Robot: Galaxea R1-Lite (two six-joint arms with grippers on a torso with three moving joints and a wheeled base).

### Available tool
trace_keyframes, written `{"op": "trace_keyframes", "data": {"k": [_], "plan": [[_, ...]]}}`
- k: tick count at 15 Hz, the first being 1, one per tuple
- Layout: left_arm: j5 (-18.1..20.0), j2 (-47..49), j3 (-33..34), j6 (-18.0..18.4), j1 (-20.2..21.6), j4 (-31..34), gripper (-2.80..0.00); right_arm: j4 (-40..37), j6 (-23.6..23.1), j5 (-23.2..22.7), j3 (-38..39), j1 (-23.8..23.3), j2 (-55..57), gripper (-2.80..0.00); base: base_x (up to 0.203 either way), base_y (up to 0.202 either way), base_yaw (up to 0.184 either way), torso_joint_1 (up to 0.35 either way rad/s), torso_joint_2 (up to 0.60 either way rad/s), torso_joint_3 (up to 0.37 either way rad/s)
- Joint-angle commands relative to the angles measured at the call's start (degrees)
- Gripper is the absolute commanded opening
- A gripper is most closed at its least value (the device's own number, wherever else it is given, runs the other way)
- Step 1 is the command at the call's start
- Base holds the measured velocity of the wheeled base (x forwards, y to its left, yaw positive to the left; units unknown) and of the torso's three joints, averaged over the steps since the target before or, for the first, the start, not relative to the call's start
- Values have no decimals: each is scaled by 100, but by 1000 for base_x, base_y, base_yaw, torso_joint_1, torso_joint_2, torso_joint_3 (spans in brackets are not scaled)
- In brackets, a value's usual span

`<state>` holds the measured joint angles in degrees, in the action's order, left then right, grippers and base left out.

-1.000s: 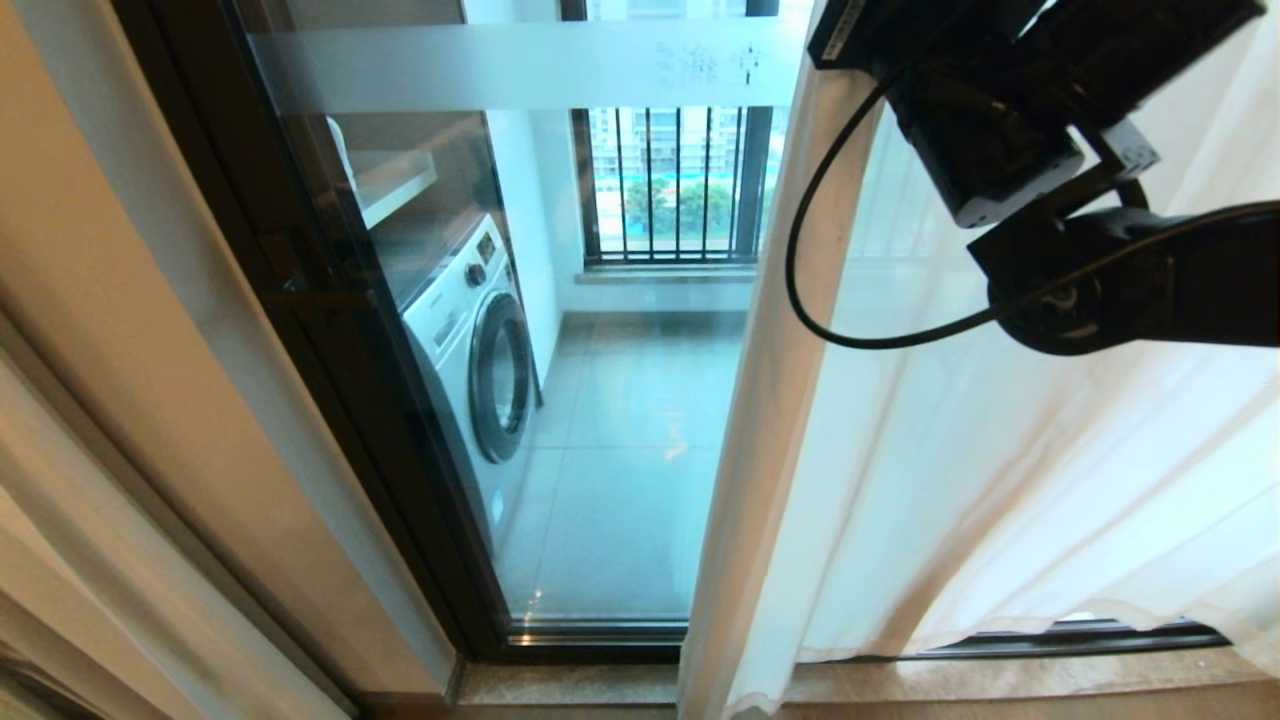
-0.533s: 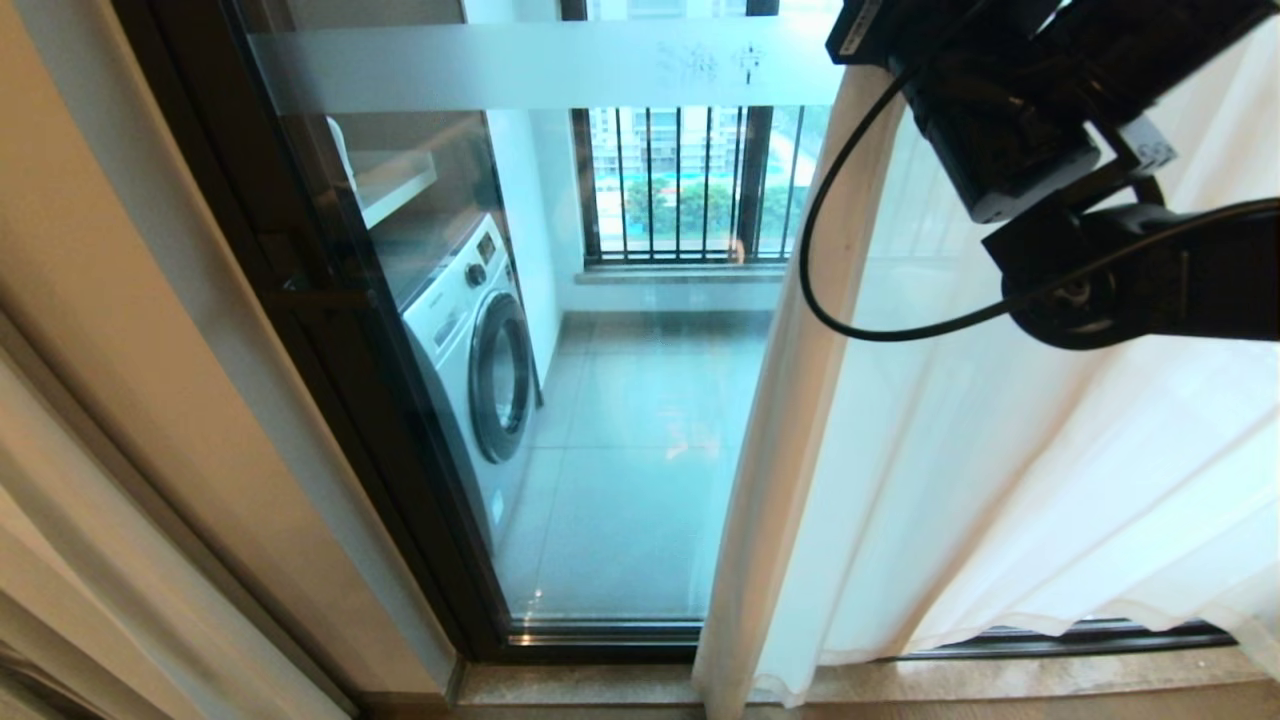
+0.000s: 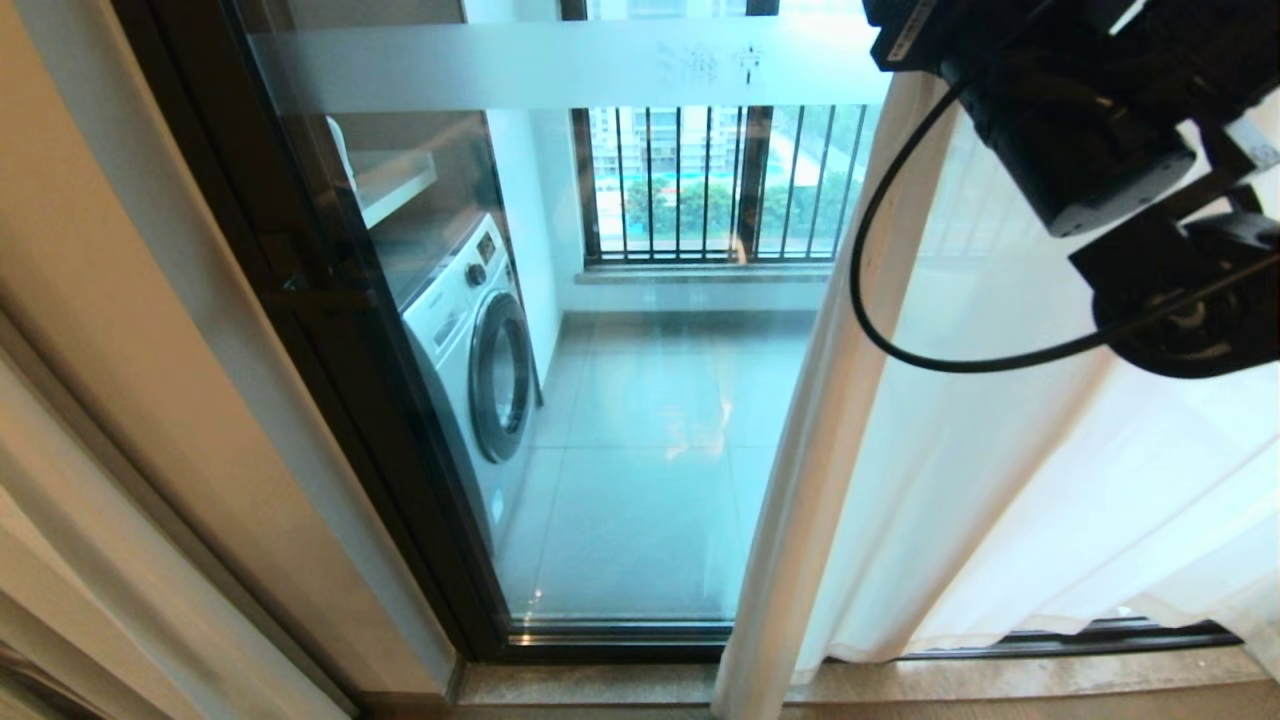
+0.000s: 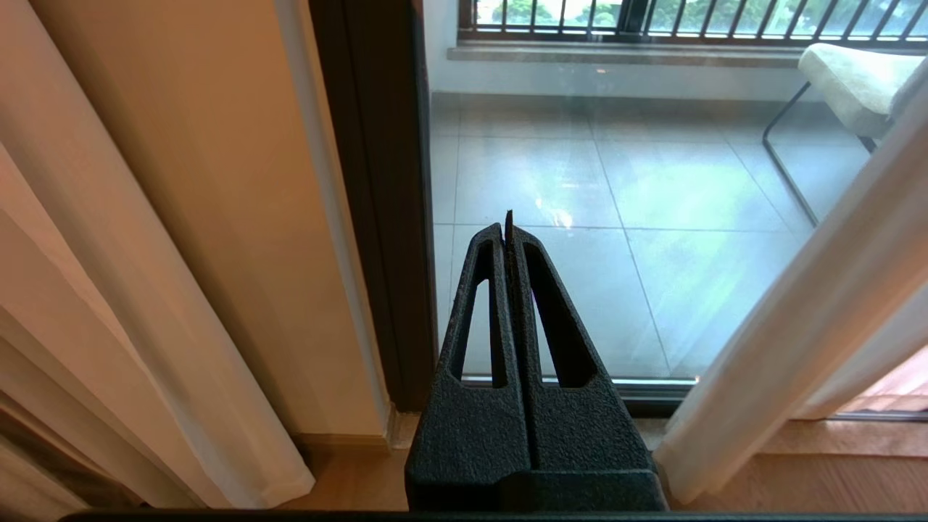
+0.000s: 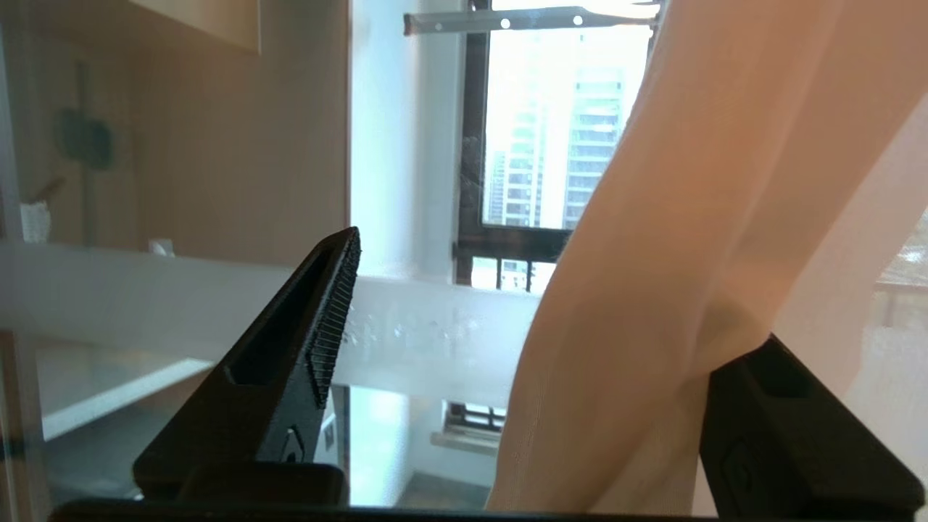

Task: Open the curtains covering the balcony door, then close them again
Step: Close the inner curtains on both sides

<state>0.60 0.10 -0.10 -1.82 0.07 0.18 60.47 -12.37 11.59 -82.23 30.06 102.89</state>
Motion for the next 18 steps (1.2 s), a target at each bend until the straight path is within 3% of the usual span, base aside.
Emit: {"op": "trace_keyframes", "data": {"k": [1, 12, 18], "plan": [[2, -1, 1, -2, 1, -1, -280, 28, -64, 10, 671, -147, -680, 0, 0, 0, 0, 0, 0, 0], [2, -1, 1, -2, 1, -1, -280, -386, -212, 1, 3794, -936, -3097, 0, 0, 0, 0, 0, 0, 0], [2, -1, 1, -2, 1, -1, -280, -789, -255, 1, 4915, -1286, -4156, 0, 0, 0, 0, 0, 0, 0]]}}
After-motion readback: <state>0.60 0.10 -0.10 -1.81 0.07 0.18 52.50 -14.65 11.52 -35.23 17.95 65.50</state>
